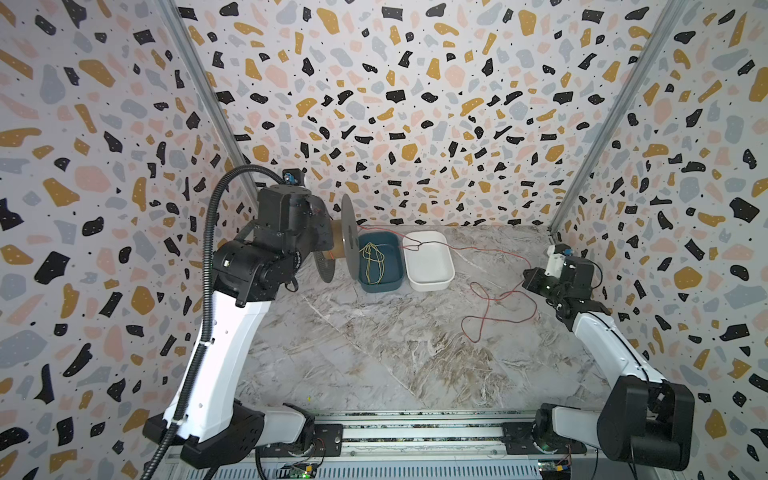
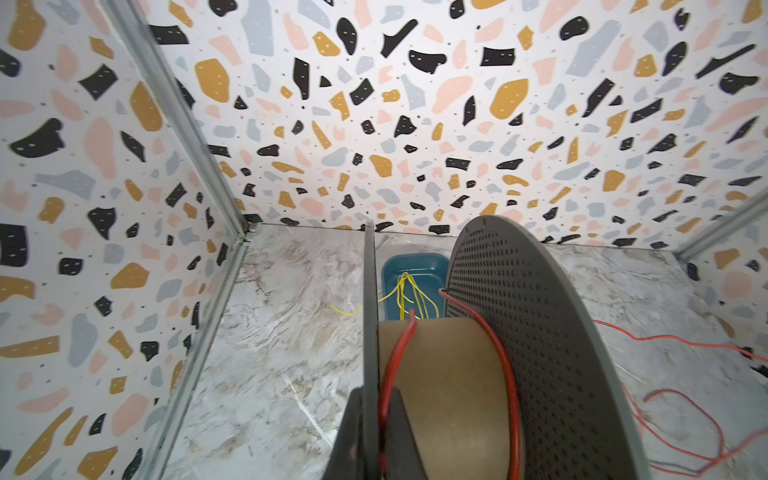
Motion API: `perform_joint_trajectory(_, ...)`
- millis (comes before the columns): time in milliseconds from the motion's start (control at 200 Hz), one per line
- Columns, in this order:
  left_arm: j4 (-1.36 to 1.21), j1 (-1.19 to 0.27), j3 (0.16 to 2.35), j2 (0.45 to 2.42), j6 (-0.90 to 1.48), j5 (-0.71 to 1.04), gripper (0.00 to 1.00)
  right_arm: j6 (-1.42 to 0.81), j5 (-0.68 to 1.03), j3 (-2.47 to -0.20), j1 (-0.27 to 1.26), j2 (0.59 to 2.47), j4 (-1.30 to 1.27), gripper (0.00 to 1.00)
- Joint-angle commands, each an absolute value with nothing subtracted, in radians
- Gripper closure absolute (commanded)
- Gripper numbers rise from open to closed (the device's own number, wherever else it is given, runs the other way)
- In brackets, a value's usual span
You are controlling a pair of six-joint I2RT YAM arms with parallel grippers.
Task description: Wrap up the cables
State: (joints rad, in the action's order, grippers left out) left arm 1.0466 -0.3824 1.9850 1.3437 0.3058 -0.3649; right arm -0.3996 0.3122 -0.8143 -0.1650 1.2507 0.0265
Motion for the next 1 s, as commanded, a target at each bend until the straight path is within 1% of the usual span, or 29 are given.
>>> perform_joint_trajectory(0,0.987,-0.345,2.01,1.347,0.302,-0.433,1.0,-0.413,0.282,-0.8,-0.248,1.249,0.093,1.0)
perform_joint_trajectory(65,0.982,-0.335,2.009,1.355,0.302,-0.418,1.0,-0.41,0.275,-0.781,-0.275,1.255,0.093,1.0)
perform_joint_trajectory(145,0.977,-0.333,2.01,1.36,0.31,-0.386,1.0,-0.397,0.219,-0.775,-0.286,1.263,0.103,1.0)
perform_joint_trajectory(225,0.95,-0.333,1.982,1.344,0.323,-0.324,1.0,-0.385,0.225,-0.782,-0.295,1.267,0.113,1.0)
perform_joint_trajectory(260,0.932,-0.334,1.96,1.335,0.326,-0.295,1.0,-0.383,0.239,-0.78,-0.295,1.263,0.108,0.94)
perform_joint_trajectory(345,0.894,-0.334,1.908,1.315,0.337,-0.196,1.0,-0.382,0.287,-0.767,-0.295,1.252,0.083,0.75)
perform_joint_trajectory(426,0.873,-0.334,1.869,1.297,0.351,-0.136,1.0,-0.362,0.333,-0.769,-0.287,1.25,0.079,0.61)
perform_joint_trajectory(506,0.853,-0.335,1.842,1.278,0.36,-0.09,1.0,-0.331,0.312,-0.784,-0.248,1.231,0.102,0.46)
perform_joint_trajectory(551,0.844,-0.334,1.831,1.268,0.364,-0.064,1.0,-0.322,0.291,-0.79,-0.215,1.215,0.114,0.35)
perform_joint_trajectory(576,0.84,-0.334,1.827,1.263,0.367,-0.049,1.0,-0.318,0.282,-0.79,-0.198,1.205,0.113,0.32)
perform_joint_trajectory(701,0.806,-0.335,1.804,1.236,0.393,0.028,1.0,-0.287,0.329,-0.787,-0.121,1.151,0.077,0.25)
perform_joint_trajectory(826,0.767,-0.335,1.774,1.209,0.414,0.123,1.0,-0.244,0.411,-0.77,-0.036,1.112,-0.007,0.23)
perform_joint_trajectory(906,0.752,-0.336,1.762,1.195,0.417,0.17,1.0,-0.219,0.429,-0.744,0.038,1.087,-0.087,0.2)
perform_joint_trajectory(996,0.745,-0.335,1.751,1.179,0.417,0.197,1.0,-0.183,0.45,-0.739,0.131,1.078,-0.158,0.19)
